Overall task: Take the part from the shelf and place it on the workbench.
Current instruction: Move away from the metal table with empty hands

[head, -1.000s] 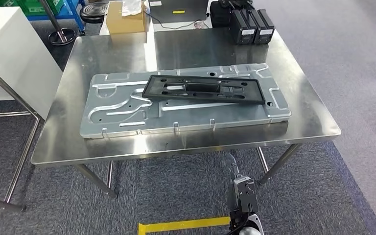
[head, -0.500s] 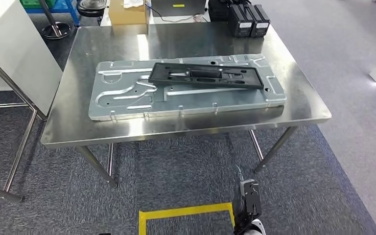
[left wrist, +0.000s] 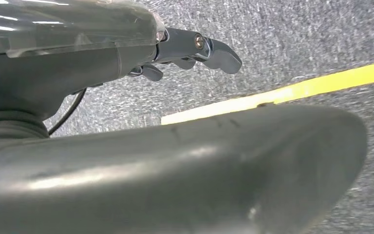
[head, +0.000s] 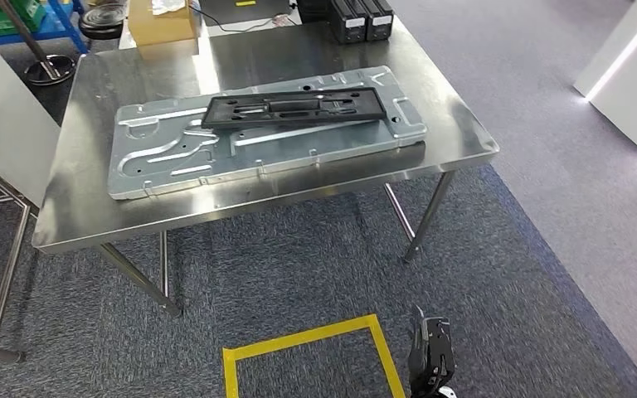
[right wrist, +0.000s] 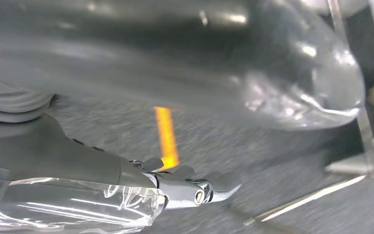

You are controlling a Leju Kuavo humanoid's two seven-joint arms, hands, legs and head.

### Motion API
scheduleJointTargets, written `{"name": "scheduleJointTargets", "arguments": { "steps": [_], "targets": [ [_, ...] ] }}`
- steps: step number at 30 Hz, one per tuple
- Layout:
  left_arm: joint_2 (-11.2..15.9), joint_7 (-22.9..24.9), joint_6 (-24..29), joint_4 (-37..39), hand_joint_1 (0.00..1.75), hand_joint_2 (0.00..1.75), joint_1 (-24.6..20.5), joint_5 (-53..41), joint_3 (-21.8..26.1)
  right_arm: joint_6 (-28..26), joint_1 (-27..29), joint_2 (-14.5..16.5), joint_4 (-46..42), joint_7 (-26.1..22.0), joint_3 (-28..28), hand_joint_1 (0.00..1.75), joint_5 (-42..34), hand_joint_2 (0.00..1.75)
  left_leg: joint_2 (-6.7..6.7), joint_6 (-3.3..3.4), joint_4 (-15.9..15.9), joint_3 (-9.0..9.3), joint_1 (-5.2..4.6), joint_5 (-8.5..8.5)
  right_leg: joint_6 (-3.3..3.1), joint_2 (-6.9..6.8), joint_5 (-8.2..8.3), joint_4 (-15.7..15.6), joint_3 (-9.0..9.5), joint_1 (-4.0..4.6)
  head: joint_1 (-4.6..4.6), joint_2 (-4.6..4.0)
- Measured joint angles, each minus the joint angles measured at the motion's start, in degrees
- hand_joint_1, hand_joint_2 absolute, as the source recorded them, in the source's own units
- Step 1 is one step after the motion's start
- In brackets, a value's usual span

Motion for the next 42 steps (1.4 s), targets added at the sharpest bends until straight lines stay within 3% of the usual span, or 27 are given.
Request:
{"name": "scheduleJointTargets", "arguments": {
  "steps": [1,2,4,5,7,10,12,14,15,16,17,19,21,23,25,26,28,30,31,32,33,35,37,38,40,41,42],
  "targets": [
    [0.0,0.0,0.0,0.0,0.00,0.00,0.0,0.0,0.0,-0.1,-0.1,0.0,1.2,-0.1,-0.6,0.00,-0.1,0.00,-0.11,0.04,1.7,0.20,-0.01,0.01,0.06,0.49,0.59,0.2,-0.91,0.07,-0.01,0.00],
    [0.1,0.0,0.0,0.0,0.00,0.00,0.0,0.0,0.0,-0.1,-0.3,0.0,2.2,-0.1,-1.1,0.00,-0.2,0.00,-0.18,0.15,1.2,1.38,-0.01,1.18,0.17,0.99,1.12,0.5,-1.84,0.11,-0.01,0.00],
    [0.3,0.0,-0.1,0.0,0.00,0.00,-0.1,0.0,0.0,-0.2,-0.8,0.0,4.0,-0.1,-2.0,0.00,-0.3,0.00,-1.17,0.61,-5.0,6.22,0.00,4.04,0.49,2.06,2.09,1.3,-3.64,0.07,-0.02,0.00],
    [0.4,0.0,-0.1,0.0,0.00,0.00,-0.2,-0.1,0.0,-0.3,-1.2,0.0,4.8,0.0,-2.4,0.00,-0.3,0.00,-2.11,0.89,-9.2,9.02,-0.03,4.41,0.73,2.63,2.54,1.7,-4.43,0.09,-0.02,0.00],
    [0.5,0.1,-0.1,0.0,0.00,0.00,-0.2,-0.2,0.0,-0.5,-1.9,0.0,6.2,0.4,-3.2,0.00,-0.4,0.00,-3.58,1.35,-14.4,12.06,-0.16,3.88,1.37,3.62,3.49,2.2,-5.38,0.04,-0.01,0.01],
    [0.5,0.5,-0.2,0.0,0.00,0.00,-0.4,-0.7,-0.1,-0.8,-2.4,-0.2,8.2,0.8,-4.5,0.00,-0.6,0.00,-2.55,2.27,-15.2,11.57,-0.20,4.62,2.46,4.34,4.32,2.3,-6.10,-0.14,-0.14,0.01],
    [0.5,0.6,-0.3,0.0,0.00,0.00,-0.5,-1.0,-0.2,-1.0,-2.4,-0.4,9.2,0.8,-5.3,0.00,-0.8,0.00,-1.33,3.14,-15.4,10.45,-0.02,5.92,2.95,2.53,0.90,5.1,-7.31,-0.35,0.12,0.00],
    [0.5,0.7,-0.4,0.0,0.00,0.00,-0.4,-1.3,-0.4,-1.0,-2.5,-0.4,9.9,0.8,-5.8,0.00,-0.9,0.00,-0.01,3.47,-15.4,9.03,-0.08,7.08,3.55,0.54,-5.00,11.6,-9.14,-0.75,0.39,0.00],
    [0.5,0.7,-0.4,0.0,0.00,0.00,-0.3,-1.3,-0.4,-1.0,-2.6,-0.4,10.1,0.7,-6.0,0.00,-0.9,0.00,0.70,3.40,-15.3,8.25,-0.10,7.64,3.93,0.16,-6.84,15.2,-9.81,-0.96,0.39,0.00],
    [0.5,0.8,-0.4,0.0,0.00,0.00,-0.2,-1.4,-0.5,-1.0,-2.5,-0.4,10.4,0.7,-6.2,0.00,-0.9,0.00,1.42,3.31,-15.2,7.46,-0.12,8.18,4.24,0.00,-7.29,17.7,-9.92,-1.14,0.38,0.00],
    [0.5,0.8,-0.5,0.0,0.00,0.00,-0.2,-1.4,-0.6,-1.0,-2.4,-0.5,10.7,0.7,-6.3,0.00,-1.0,0.00,2.10,3.17,-15.0,6.63,-0.12,8.68,4.45,-0.13,-6.40,18.5,-9.12,-1.28,0.38,0.00],
    [0.5,0.8,-0.6,0.0,0.00,0.00,-0.3,-1.5,-0.8,-1.0,-2.2,-0.5,11.1,0.6,-6.6,0.00,-1.0,0.00,3.33,2.79,-14.6,5.16,-0.14,9.53,4.48,-1.08,-3.47,13.8,-4.17,-1.39,0.38,0.00],
    [0.5,0.8,-0.6,0.0,0.00,0.00,-0.3,-1.6,-1.0,-1.0,-2.3,-0.5,11.3,0.5,-6.9,0.00,-1.1,0.00,4.36,2.24,-14.3,4.41,-0.26,10.19,3.99,-3.02,-3.51,5.2,2.10,-0.97,0.29,0.01],
    [0.5,0.7,-0.6,0.0,0.00,0.00,-0.4,-1.7,-1.1,-0.9,-2.4,-0.6,11.4,0.5,-7.1,0.00,-1.1,0.00,5.33,1.55,-14.4,4.35,-0.25,10.86,3.19,-3.73,-4.61,0.9,4.47,-0.36,0.24,0.01],
    [0.5,0.7,-0.7,0.0,0.00,0.00,-0.5,-1.8,-1.2,-0.9,-2.3,-0.7,11.6,0.5,-7.2,0.00,-1.1,0.00,5.81,0.75,-14.5,4.34,-0.08,11.38,2.21,-2.93,-3.76,0.3,3.86,-0.26,0.31,0.01],
    [0.5,0.8,-0.7,0.0,0.00,0.00,-0.5,-1.9,-1.3,-1.0,-2.2,-0.7,11.8,0.5,-7.2,0.00,-1.2,0.00,4.96,0.36,-14.1,4.03,-0.01,10.66,1.75,-2.52,-3.12,0.2,3.39,-0.34,0.34,0.01],
    [0.5,1.0,-0.8,0.0,0.00,0.00,-0.4,-2.0,-1.3,-1.1,-2.3,-0.8,11.9,0.7,-7.4,0.00,-1.2,0.00,2.02,-0.08,-10.1,2.54,0.06,6.20,0.84,-1.60,-1.58,-0.1,1.99,-0.49,0.27,0.00],
    [0.5,1.3,-0.9,0.0,0.00,0.00,-0.2,-2.3,-1.4,-1.4,-2.4,-0.8,12.1,0.9,-7.6,0.00,-1.3,0.00,0.12,0.05,-2.9,0.63,0.07,0.71,0.38,-0.44,-0.16,0.0,0.12,-0.17,0.21,0.00],
    [0.5,1.4,-0.9,0.0,0.00,0.00,-0.2,-2.4,-1.4,-1.5,-2.4,-0.8,12.2,1.0,-7.8,0.00,-1.3,0.00,-0.09,0.16,0.1,0.26,0.06,-0.57,0.32,0.17,0.53,0.1,-0.84,0.00,0.21,0.00],
    [0.5,1.5,-1.0,0.0,0.00,0.00,-0.2,-2.5,-1.5,-1.7,-2.3,-0.8,12.3,1.0,-8.0,0.00,-1.3,0.00,-0.16,0.32,1.3,0.70,0.05,-0.48,0.35,0.78,1.20,0.2,-1.81,0.13,0.20,0.00],
    [0.5,1.5,-1.0,0.0,0.00,0.00,-0.3,-2.6,-1.6,-1.8,-2.2,-0.8,12.4,1.1,-8.3,0.00,-1.3,0.00,-0.26,0.52,0.6,2.11,0.04,0.66,0.41,1.39,1.85,0.4,-2.79,0.22,0.20,0.00],
    [0.5,1.5,-1.1,0.0,0.00,0.00,-0.4,-2.7,-1.8,-2.0,-2.1,-0.8,12.6,1.2,-8.8,0.00,-1.2,0.00,-1.47,1.16,-5.9,7.37,-0.05,3.40,0.68,2.61,3.03,1.0,-4.60,0.25,0.20,0.01],
    [0.7,1.5,-1.1,0.0,0.00,0.00,-0.5,-2.7,-2.0,-2.0,-2.1,-0.7,12.7,1.3,-9.1,0.00,-0.9,0.00,-3.44,1.69,-13.4,12.27,-0.16,3.56,1.18,3.66,4.16,1.6,-5.86,0.29,0.22,0.01],
    [0.8,1.6,-1.1,0.0,0.00,0.00,-0.5,-2.7,-2.1,-1.9,-2.1,-0.7,12.8,1.4,-9.3,0.00,-0.6,0.00,-4.01,1.85,-15.4,13.38,-0.29,3.11,1.52,4.12,4.71,1.7,-6.18,0.21,0.19,0.01],
    [0.7,1.6,-1.1,0.1,0.00,0.00,-0.6,-2.6,-2.2,-1.8,-2.1,-0.8,13.0,1.7,-9.6,0.00,0.0,0.00,-3.23,2.19,-16.2,13.29,-0.36,3.54,2.30,5.08,5.83,1.4,-6.54,0.03,0.05,0.00],
    [0.7,1.7,-1.1,0.1,0.00,0.00,-0.6,-2.6,-2.2,-1.7,-2.0,-0.9,13.1,1.8,-9.8,0.00,0.3,0.00,-2.60,2.50,-16.4,12.88,-0.30,4.18,2.64,4.85,5.52,1.7,-6.92,0.00,-0.03,0.01],
    [0.7,1.8,-1.0,0.1,0.00,0.00,-0.6,-2.5,-2.2,-1.6,-2.0,-1.0,13.3,2.0,-9.9,0.00,0.6,0.00,-1.90,2.90,-16.6,12.33,-0.20,4.93,2.99,4.09,4.13,2.7,-7.53,-0.03,0.11,0.01]
  ]
}}
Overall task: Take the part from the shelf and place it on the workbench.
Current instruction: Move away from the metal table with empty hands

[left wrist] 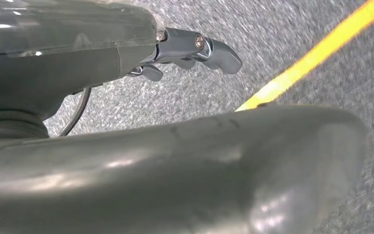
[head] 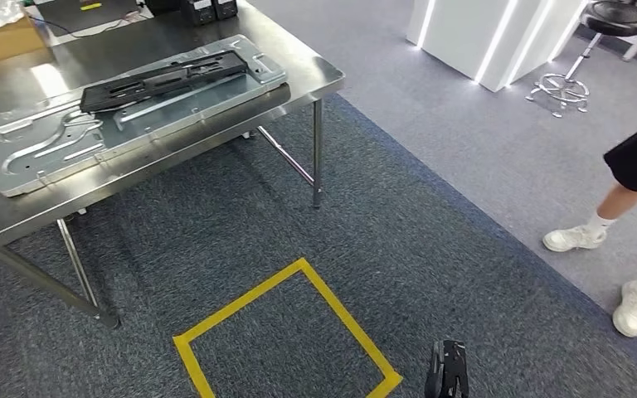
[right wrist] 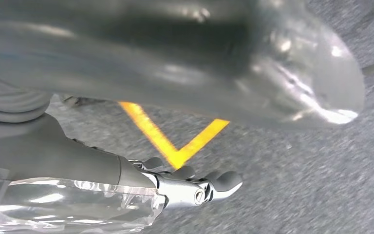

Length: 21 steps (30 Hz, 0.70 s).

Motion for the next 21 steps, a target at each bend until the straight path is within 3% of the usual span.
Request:
{"name": "scheduleJointTargets", "arguments": {
  "steps": [1,3,4,5,6,8,9,11,13,14,16,18,19,20,21],
  "targets": [
    [0.0,0.1,0.0,0.0,0.00,0.00,0.0,0.0,0.0,0.0,-0.1,-0.1,0.1,0.2,-0.1,0.00,0.3,0.00,0.75,0.29,-0.2,-0.71,0.14,0.78,0.36,-1.15,-2.52,2.2,-0.86,-0.10,0.15,0.00],
    [0.0,0.2,0.1,0.0,0.00,0.00,0.2,0.0,0.0,0.1,-0.4,0.0,0.3,0.5,-0.1,0.00,0.6,0.00,2.21,0.51,-0.2,-2.22,-0.07,1.98,1.23,-3.34,-8.57,9.4,-2.74,-0.56,0.50,-0.01],
    [0.1,0.2,0.1,0.0,0.00,0.00,0.2,0.1,0.0,0.1,-0.5,0.0,0.4,0.7,-0.1,0.00,0.8,0.00,2.97,0.40,-0.1,-2.97,-0.13,2.53,1.65,-3.80,-10.11,13.0,-3.29,-0.89,0.51,-0.01],
    [0.1,0.3,0.1,0.0,0.00,0.00,0.3,0.1,0.0,0.2,-0.5,0.0,0.5,0.9,-0.1,0.00,1.0,0.00,3.72,0.26,0.1,-3.74,-0.13,3.05,2.01,-4.08,-10.17,15.3,-3.17,-1.22,0.53,-0.01],
    [0.1,0.3,0.1,0.0,0.00,0.00,0.3,0.0,0.0,0.2,-0.5,0.0,0.6,1.0,-0.1,0.00,1.1,0.00,4.42,0.07,0.2,-4.53,-0.09,3.52,2.34,-4.30,-9.08,15.7,-2.09,-1.55,0.53,-0.01],
    [0.1,0.4,0.1,0.0,0.00,0.00,0.2,0.0,-0.1,0.1,-0.6,0.0,0.8,1.2,-0.2,0.00,1.2,0.00,5.64,-0.45,0.8,-5.92,-0.03,4.22,2.80,-5.53,-6.63,10.6,3.21,-2.08,0.53,0.00],
    [0.1,0.5,0.2,0.0,0.00,0.00,0.2,0.0,-0.1,0.1,-0.8,0.0,0.9,1.4,-0.3,0.00,1.4,0.00,6.17,-0.76,1.2,-6.47,-0.08,4.43,2.81,-6.57,-6.73,6.2,6.73,-2.11,0.55,0.00],
    [0.2,0.6,0.3,0.0,0.00,0.00,0.1,-0.1,-0.1,0.1,-1.2,0.0,1.1,1.8,-0.4,0.00,1.6,0.00,7.22,-1.52,1.8,-7.02,-0.18,4.95,1.98,-8.03,-8.17,-0.3,11.17,-1.73,0.44,0.01],
    [0.2,0.8,0.4,0.0,0.00,0.00,0.0,-0.4,-0.3,0.0,-1.2,0.0,1.6,2.0,-0.8,0.00,1.9,0.00,8.18,-2.39,1.9,-7.27,0.00,5.58,0.61,-7.57,-8.44,-1.8,11.35,-1.24,0.32,0.01],
    [0.2,0.9,0.5,0.0,0.00,0.00,0.0,-0.6,-0.3,0.0,-1.1,-0.1,1.9,2.0,-1.1,0.00,1.9,0.00,7.86,-2.84,2.1,-7.48,0.20,5.42,0.01,-7.22,-7.99,-2.0,10.96,-1.16,0.35,0.00],
    [0.2,1.0,0.6,0.0,0.00,0.00,0.2,-0.9,-0.5,0.0,-0.8,-0.2,2.4,2.0,-1.5,0.00,2.0,0.00,5.32,-3.39,5.0,-8.90,0.44,2.39,-1.24,-6.34,-6.86,-2.2,9.83,-1.10,0.32,-0.01],
    [0.2,1.2,0.7,0.0,0.00,0.00,0.6,-0.9,-0.5,0.1,-0.9,-0.2,2.7,2.0,-1.7,0.00,2.1,0.00,2.56,-3.32,12.4,-11.53,0.45,-3.04,-2.03,-5.16,-5.67,-2.2,8.23,-0.72,0.25,-0.01],
    [0.2,1.3,0.8,0.0,0.00,0.00,0.7,-0.9,-0.5,0.2,-0.9,-0.2,2.8,2.0,-1.7,0.00,2.1,0.00,2.05,-3.14,16.2,-12.64,0.41,-5.00,-2.24,-4.48,-5.06,-2.1,7.39,-0.46,0.20,-0.01],
    [0.2,1.4,0.9,0.0,0.00,0.00,0.8,-0.9,-0.5,0.3,-0.9,-0.2,3.0,2.0,-1.8,0.00,2.2,0.00,1.81,-2.92,18.8,-13.09,0.35,-5.88,-2.36,-3.78,-4.47,-2.0,6.55,-0.20,0.20,-0.01],
    [0.2,1.4,0.9,0.0,0.00,0.00,0.8,-0.9,-0.5,0.4,-0.8,-0.2,3.1,2.1,-1.8,0.00,2.3,0.00,1.70,-2.64,19.4,-12.52,0.28,-5.58,-2.38,-3.06,-3.90,-1.9,5.74,0.00,0.20,-0.01]
  ]
}}
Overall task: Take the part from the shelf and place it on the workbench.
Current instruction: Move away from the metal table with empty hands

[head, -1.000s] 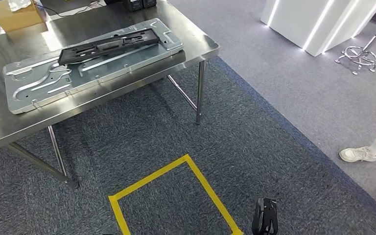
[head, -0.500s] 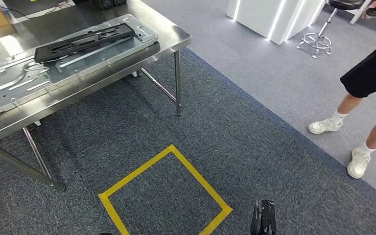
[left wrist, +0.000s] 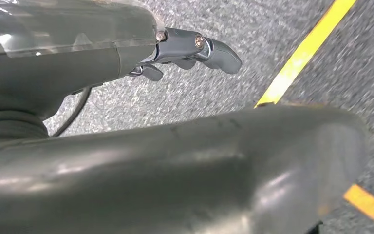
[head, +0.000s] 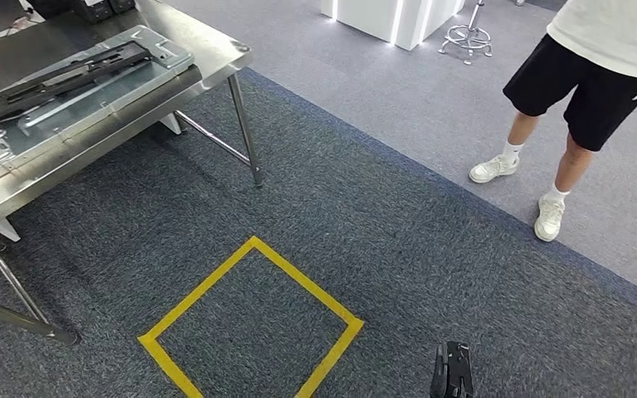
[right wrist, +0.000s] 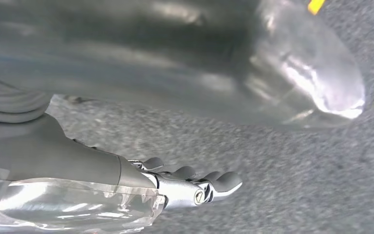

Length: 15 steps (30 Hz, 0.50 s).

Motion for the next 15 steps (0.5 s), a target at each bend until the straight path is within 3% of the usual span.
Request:
{"name": "scheduleJointTargets", "arguments": {
  "steps": [1,2,4,5,6,8,9,11,13,14,15],
  "targets": [
    [0.0,0.0,0.0,0.0,0.00,0.00,0.0,0.0,0.0,0.1,0.1,0.0,0.1,0.0,0.0,0.00,0.1,0.00,-0.16,0.32,-1.9,1.75,-0.09,1.26,0.04,0.70,0.49,0.2,-0.72,0.14,0.00,0.00],
    [0.0,-0.1,0.1,0.0,0.00,0.00,0.0,0.1,0.0,0.1,0.1,0.0,0.3,0.0,-0.1,0.00,0.2,0.00,-0.75,0.73,-5.8,4.54,-0.22,2.87,0.11,1.39,0.93,0.4,-1.33,0.21,0.00,0.00],
    [0.2,-0.4,0.1,0.0,0.00,0.00,-0.1,0.1,0.0,0.2,0.1,0.1,0.5,0.1,-0.2,0.00,0.5,0.00,-3.11,1.63,-14.5,10.19,-0.42,4.39,0.44,2.53,1.71,0.8,-2.22,0.18,0.01,0.00],
    [0.3,-0.6,0.1,0.0,0.00,0.00,-0.2,0.1,0.0,0.3,0.1,0.1,0.5,0.1,-0.2,0.00,0.6,0.00,-4.00,1.89,-17.2,11.75,-0.59,4.51,0.75,2.98,2.09,0.9,-2.51,0.09,0.01,0.00],
    [0.4,-0.7,0.1,0.0,0.00,0.00,-0.2,0.1,0.0,0.3,0.1,0.2,0.6,0.1,-0.2,0.00,0.8,0.00,-4.34,2.09,-18.4,12.27,-0.76,4.37,1.14,3.42,2.51,0.9,-2.73,-0.01,0.02,0.01],
    [0.4,-0.8,0.1,0.0,0.00,0.00,-0.2,0.1,-0.1,0.3,0.2,0.2,0.9,0.4,-0.4,0.00,0.9,0.00,-3.15,2.43,-18.9,12.02,-0.86,5.28,1.99,4.11,3.10,1.0,-3.14,-0.07,0.02,0.01],
    [0.4,-0.8,0.1,0.0,0.00,0.00,-0.3,0.0,-0.1,0.2,0.3,0.1,1.1,0.7,-0.5,0.00,1.0,0.00,-2.50,2.79,-19.2,11.85,-0.76,5.85,2.26,3.59,2.46,1.6,-3.58,-0.05,0.12,0.01],
    [0.4,-0.8,0.0,0.0,0.00,0.00,-0.2,-0.1,-0.1,0.1,0.3,0.0,1.3,1.2,-0.7,0.00,1.1,0.00,-1.06,3.41,-19.6,11.22,-0.58,6.94,2.67,1.34,-1.55,6.0,-5.45,-0.21,0.37,0.00],
    [0.5,-0.7,-0.2,0.0,0.00,0.00,0.0,-0.3,-0.1,0.0,0.3,0.0,1.5,1.9,-0.8,0.00,1.2,0.00,0.38,3.59,-19.6,10.18,-0.72,7.60,3.23,-0.40,-6.28,13.5,-7.95,-0.59,0.52,0.00],
    [0.5,-0.7,-0.3,0.0,0.00,0.00,0.1,-0.3,-0.1,-0.1,0.3,0.0,1.6,2.4,-0.9,0.00,1.2,0.00,1.16,3.46,-19.5,9.67,-0.77,7.85,3.48,-0.78,-7.27,16.2,-8.51,-0.81,0.52,0.00],
    [0.5,-0.6,-0.3,0.0,0.00,0.00,0.1,-0.3,-0.1,-0.2,0.4,0.0,1.8,2.9,-1.0,0.00,1.3,0.00,1.89,3.35,-19.4,9.20,-0.78,8.04,3.69,-1.04,-7.13,17.1,-8.10,-1.02,0.52,0.00]
  ]
}}
